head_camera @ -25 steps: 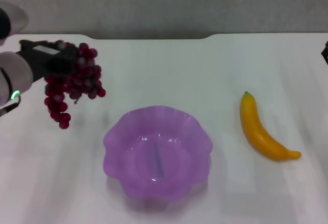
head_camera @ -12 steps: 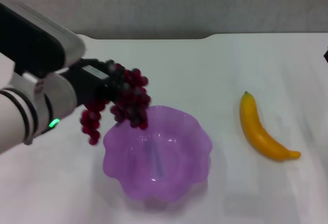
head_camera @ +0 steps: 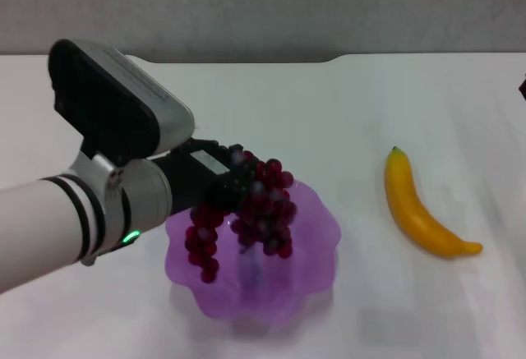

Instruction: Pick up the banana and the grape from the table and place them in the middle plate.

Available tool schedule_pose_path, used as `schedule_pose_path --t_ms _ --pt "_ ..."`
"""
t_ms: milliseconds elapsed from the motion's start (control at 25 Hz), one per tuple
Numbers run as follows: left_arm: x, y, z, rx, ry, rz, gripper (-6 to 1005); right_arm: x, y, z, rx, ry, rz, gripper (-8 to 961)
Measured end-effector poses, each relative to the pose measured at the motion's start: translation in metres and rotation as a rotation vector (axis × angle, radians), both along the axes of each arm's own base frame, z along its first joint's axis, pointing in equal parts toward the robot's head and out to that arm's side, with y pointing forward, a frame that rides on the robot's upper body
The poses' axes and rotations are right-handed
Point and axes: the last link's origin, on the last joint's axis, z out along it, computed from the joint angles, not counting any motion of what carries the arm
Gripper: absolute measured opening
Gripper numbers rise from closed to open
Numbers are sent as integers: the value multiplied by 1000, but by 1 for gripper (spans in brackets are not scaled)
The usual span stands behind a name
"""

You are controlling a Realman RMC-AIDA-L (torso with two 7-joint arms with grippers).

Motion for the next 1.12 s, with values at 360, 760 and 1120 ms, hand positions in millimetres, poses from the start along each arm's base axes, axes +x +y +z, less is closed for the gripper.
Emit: schedule_pose_path --t_ms 360,760,1120 --pt "-3 3 -21 -66 31 -30 197 -1 1 0 0 0 2 891" --pt "-14 20 -40 -101 63 6 198 -2 1 0 0 3 6 891" --pt "-20 26 -46 -113 72 24 253 -3 1 -1 0 6 8 892"
